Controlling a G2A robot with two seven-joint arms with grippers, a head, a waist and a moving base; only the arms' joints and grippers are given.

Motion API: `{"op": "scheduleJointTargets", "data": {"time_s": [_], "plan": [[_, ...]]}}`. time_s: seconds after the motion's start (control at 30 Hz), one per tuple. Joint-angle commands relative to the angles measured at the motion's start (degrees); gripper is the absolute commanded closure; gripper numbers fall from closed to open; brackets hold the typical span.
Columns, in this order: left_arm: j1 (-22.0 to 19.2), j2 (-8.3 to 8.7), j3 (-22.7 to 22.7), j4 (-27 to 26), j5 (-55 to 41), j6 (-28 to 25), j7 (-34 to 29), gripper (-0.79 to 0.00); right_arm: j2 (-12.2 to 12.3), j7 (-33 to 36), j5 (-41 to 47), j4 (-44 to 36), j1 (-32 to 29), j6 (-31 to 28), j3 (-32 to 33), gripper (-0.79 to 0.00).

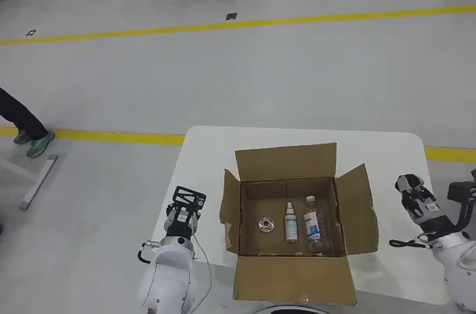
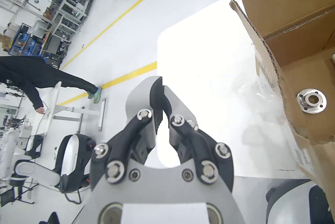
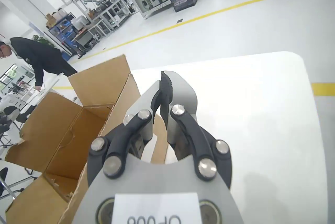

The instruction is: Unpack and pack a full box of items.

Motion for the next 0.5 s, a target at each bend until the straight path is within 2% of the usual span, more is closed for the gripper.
{"op": "scheduleJointTargets", "data": {"time_s": [0.0,0.23,0.47], "plan": [[0.0,0.0,0.0,0.0,0.0,0.0,0.0,0.0,-0.2,0.4,2.2,1.6,1.1,-1.3,-2.1,0.0],[0.3,0.12,-0.1,1.1,0.1,-0.3,0.9,0.0,-0.5,3.2,0.0,5.0,4.9,-4.6,-9.2,0.0],[-0.7,0.72,1.1,5.1,0.1,-6.2,3.6,0.0,-0.6,6.5,-8.1,5.1,6.7,-5.1,-15.6,0.0]]}}
